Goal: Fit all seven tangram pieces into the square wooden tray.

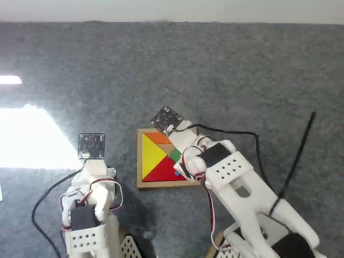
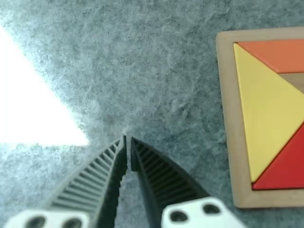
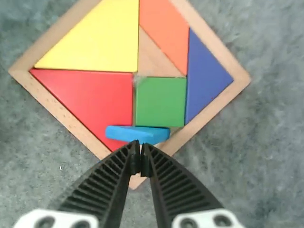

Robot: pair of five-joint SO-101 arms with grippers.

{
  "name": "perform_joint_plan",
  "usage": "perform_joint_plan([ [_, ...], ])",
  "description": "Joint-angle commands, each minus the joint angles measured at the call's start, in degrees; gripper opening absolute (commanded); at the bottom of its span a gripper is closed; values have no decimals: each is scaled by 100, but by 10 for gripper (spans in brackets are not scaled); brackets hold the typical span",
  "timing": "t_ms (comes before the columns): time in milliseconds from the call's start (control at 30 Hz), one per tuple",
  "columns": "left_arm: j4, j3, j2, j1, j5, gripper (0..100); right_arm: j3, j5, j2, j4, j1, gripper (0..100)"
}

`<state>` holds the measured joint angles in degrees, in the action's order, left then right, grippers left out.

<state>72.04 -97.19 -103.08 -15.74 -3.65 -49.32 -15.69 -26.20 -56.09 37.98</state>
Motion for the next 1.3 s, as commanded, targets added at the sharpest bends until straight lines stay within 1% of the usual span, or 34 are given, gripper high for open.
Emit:
perform_joint_plan([
  [0, 18, 75, -105, -53, 9, 14, 264, -88, 347, 75, 40, 18],
  [167, 18, 75, -105, -53, 9, 14, 545, -114, 840, -127, 31, 18],
  [367, 18, 75, -105, -53, 9, 14, 686, -97, 1165, 110, 48, 18],
  [700, 18, 75, -105, -53, 9, 14, 1301, -123, 1473, 145, 75, 17],
  [767, 18, 75, -105, -53, 9, 14, 1327, -97, 1481, 198, 224, 17],
  [933, 18, 75, -105, -53, 9, 14, 1301, -88, 1446, 549, 857, 18],
  [1133, 18, 75, -105, -53, 9, 14, 1160, -132, 1420, 567, 620, 17],
  [1267, 18, 75, -105, -53, 9, 14, 1143, -132, 1490, 611, 602, 19],
])
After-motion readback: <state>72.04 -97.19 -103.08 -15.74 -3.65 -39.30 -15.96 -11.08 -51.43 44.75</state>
